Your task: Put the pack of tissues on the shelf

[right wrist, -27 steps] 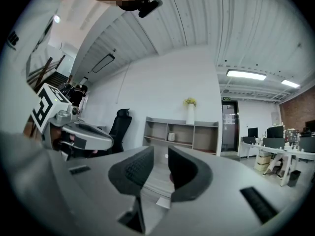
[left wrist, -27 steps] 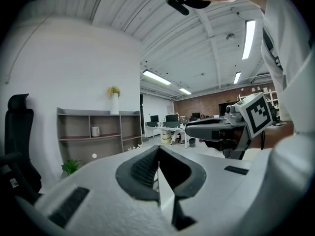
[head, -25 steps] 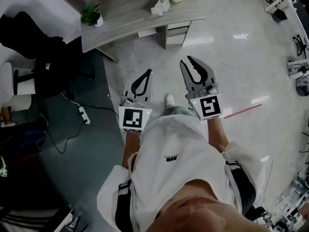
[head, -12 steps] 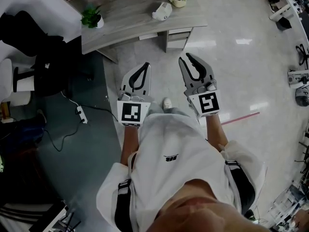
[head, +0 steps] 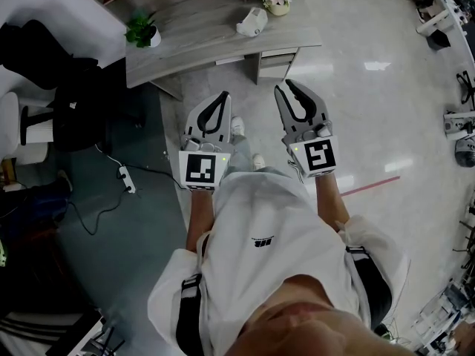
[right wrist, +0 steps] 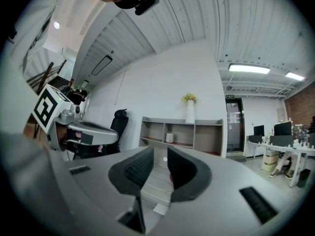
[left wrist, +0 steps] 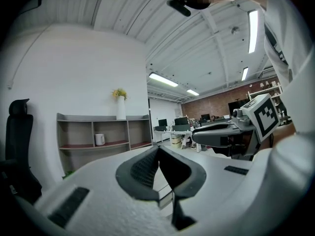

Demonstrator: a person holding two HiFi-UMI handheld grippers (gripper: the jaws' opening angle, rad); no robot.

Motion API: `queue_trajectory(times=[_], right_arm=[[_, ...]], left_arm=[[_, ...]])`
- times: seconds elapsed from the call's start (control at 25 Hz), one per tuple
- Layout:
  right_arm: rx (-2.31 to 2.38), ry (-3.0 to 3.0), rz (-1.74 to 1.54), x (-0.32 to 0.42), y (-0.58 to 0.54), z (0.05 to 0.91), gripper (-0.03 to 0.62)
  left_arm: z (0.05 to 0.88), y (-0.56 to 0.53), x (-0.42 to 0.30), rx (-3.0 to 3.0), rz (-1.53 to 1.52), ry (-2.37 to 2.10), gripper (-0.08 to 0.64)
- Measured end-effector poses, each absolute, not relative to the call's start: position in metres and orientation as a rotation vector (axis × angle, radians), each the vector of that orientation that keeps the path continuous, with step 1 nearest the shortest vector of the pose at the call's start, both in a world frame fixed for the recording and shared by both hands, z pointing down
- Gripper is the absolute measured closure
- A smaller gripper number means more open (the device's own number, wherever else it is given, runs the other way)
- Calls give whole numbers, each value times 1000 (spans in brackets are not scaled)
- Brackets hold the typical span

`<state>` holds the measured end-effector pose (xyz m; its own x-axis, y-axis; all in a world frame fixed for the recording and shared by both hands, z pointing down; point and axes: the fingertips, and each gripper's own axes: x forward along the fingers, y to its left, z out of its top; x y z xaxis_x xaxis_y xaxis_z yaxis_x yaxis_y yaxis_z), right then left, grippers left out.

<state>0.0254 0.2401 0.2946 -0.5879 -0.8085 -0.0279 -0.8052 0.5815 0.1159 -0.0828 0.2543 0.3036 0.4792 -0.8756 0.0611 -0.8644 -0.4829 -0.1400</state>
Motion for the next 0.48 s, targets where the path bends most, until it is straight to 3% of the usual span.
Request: queue_trajectory(times=[0.48], right_arm=[[1462, -2718, -146, 21, 181, 308, 500]], left_arm=[[321, 192, -89, -2674, -217, 1486, 531]])
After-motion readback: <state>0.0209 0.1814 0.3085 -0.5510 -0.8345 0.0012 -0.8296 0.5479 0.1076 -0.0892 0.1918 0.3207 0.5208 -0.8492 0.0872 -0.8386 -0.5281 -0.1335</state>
